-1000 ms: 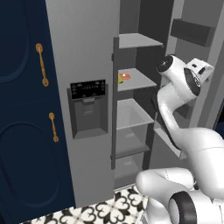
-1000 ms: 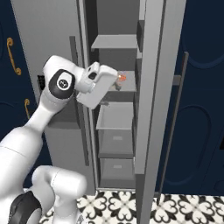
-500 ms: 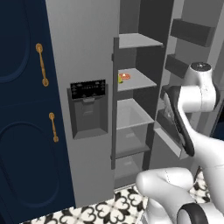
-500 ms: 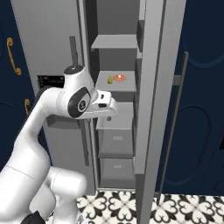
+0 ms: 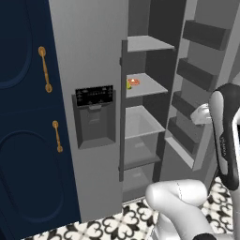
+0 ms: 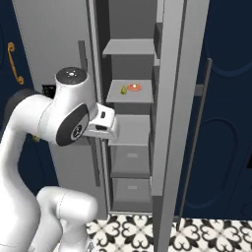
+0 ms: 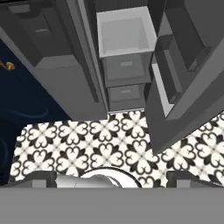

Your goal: Grab a lemon wedge from the fridge and one ice cube from the ice bowl, and put them in the glass of lemonade.

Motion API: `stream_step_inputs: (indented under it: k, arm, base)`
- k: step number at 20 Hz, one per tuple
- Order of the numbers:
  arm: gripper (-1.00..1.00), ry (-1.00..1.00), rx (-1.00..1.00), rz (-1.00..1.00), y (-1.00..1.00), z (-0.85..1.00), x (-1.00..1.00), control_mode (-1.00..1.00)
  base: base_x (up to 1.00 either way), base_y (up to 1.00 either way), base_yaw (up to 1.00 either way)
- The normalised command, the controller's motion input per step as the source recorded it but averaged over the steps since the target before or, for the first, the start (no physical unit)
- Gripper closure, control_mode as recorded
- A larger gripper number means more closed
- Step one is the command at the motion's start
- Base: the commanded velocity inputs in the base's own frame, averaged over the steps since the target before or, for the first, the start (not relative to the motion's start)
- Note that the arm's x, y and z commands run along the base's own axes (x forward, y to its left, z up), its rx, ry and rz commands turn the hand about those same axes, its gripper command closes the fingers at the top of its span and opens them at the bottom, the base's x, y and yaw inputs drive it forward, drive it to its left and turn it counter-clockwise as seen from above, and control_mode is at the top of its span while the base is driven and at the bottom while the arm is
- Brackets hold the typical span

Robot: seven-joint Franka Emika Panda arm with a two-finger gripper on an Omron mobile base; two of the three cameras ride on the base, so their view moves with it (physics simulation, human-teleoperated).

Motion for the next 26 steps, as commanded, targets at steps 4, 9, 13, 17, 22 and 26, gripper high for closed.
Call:
stream_step_inputs:
  k: [4, 9, 13, 17, 22, 26]
  arm:
    - [-1.0, 0.04, -0.01, 0.06, 0.14, 0.61, -1.0, -1.0]
    - [-1.0, 0.04, -0.01, 0.04, 0.61, 0.14, -0.85, -1.0]
    - [-1.0, -0.02, 0.0, 0.0, 0.66, 0.0, -0.44, -1.0]
    - [-1.0, 0.0, -0.04, 0.0, 0.11, 0.0, -0.06, -1.0]
    - [-1.0, 0.0, 0.0, 0.0, 0.0, 0.0, 0.0, -1.0]
    - [-1.0, 0.0, 0.0, 0.0, 0.0, 0.0, 0.0, -1.0]
  base:
    - [0.0, 0.0, 0.0]
    - [0.0, 0.0, 0.0]
    - [0.0, 0.0, 0.0]
    - [0.0, 0.0, 0.0]
    - [0.0, 0.0, 0.0]
    - [0.0, 0.0, 0.0]
